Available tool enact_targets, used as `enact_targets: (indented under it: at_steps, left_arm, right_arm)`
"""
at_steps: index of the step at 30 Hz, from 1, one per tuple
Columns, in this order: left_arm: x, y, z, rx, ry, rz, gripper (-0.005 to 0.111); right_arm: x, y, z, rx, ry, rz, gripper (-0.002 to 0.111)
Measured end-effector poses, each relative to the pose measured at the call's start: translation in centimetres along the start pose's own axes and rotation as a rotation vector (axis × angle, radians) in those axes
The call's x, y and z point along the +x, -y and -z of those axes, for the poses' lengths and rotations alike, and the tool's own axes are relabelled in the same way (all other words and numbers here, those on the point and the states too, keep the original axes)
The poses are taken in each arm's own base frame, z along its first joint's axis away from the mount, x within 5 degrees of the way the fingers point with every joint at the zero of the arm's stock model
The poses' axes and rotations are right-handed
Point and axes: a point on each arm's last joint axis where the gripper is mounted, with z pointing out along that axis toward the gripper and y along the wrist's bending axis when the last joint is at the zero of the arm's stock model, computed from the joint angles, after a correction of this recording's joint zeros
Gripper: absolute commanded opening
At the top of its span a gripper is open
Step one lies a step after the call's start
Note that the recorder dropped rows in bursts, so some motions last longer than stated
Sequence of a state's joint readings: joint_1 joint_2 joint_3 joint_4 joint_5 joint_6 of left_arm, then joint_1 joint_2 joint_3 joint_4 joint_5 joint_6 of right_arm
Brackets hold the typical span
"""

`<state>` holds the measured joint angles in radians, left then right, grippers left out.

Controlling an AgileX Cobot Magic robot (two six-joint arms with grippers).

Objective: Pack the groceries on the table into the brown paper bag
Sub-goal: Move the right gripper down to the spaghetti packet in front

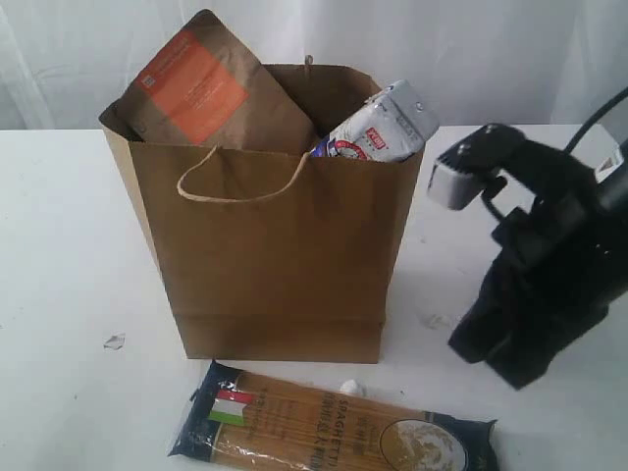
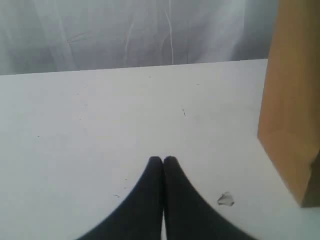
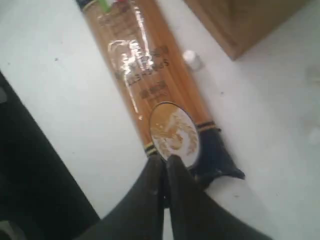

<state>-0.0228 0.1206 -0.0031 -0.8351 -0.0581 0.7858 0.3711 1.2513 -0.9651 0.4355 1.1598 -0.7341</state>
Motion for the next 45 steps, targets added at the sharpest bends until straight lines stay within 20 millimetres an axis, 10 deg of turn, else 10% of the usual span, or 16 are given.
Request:
enact_targets:
  at_steps: [9, 22, 38, 45]
  left_arm:
    - [1.0, -0.8, 0.1, -0.031, -0.139, -0.837, 0.0]
    - [2.1, -0.8, 0.3, 0.022, -0.258, -0.909, 0.0]
    - [3.0, -0.5, 0.5, -0.045, -0.338, -0.038, 0.0]
    - [3.0, -0.4, 0.5, -0.06, -0.335, 0.062, 0.0]
  right_arm:
    - [-1.0, -3.4, -2.6, -0.032, 0.024, 0.269, 0.028]
    - [-2.7, -4.8, -8.3, -0.021, 0.026, 0.403, 0.049]
    - [-3.1, -5.6, -11.1, -0.024, -0.026, 0.469, 0.073]
    - [-3.7, -6.5, -12.9, -0.012, -0.01, 0.51, 0.073]
